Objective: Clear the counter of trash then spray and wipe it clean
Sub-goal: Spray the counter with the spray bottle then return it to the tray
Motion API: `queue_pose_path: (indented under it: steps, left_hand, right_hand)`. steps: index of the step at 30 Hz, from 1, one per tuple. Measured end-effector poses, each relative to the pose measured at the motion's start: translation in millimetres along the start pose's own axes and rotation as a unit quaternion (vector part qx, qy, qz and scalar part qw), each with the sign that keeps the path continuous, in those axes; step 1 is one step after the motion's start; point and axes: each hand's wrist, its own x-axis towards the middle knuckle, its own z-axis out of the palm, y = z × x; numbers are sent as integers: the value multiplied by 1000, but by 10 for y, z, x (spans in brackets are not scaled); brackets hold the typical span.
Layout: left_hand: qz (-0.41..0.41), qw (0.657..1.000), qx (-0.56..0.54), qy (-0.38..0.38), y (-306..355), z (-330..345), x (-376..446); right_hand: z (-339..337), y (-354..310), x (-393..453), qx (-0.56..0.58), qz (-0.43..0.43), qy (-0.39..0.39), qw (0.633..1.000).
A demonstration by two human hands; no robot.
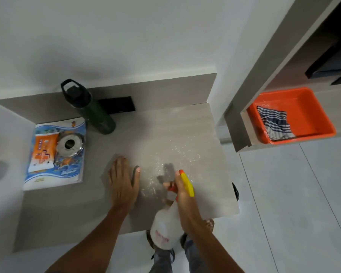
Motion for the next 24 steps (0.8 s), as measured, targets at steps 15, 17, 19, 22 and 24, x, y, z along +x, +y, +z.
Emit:
queue_pose_path:
  steps: [15, 17, 19, 22, 24]
  left_hand:
    - [-17, 998, 63, -10, -847, -263, -207]
    - [-17, 997, 70, -1, -838, -236, -212]
    - [-9, 997, 75, 6, -862, -230, -218]
    - [6, 997, 80, 10, -912, -234, -225]
    - [11, 997, 81, 11, -919, -234, -225]
  right_hand:
    - [348, 635, -260, -51, 59, 61, 995]
    - [254, 610, -238, -40, 50, 59, 996]
    - [129, 548, -214, -40, 52, 51, 997]
    - [-93, 397, -200, -40, 35, 58, 997]
    - [-232, 286, -222, -53, 12, 54, 997]
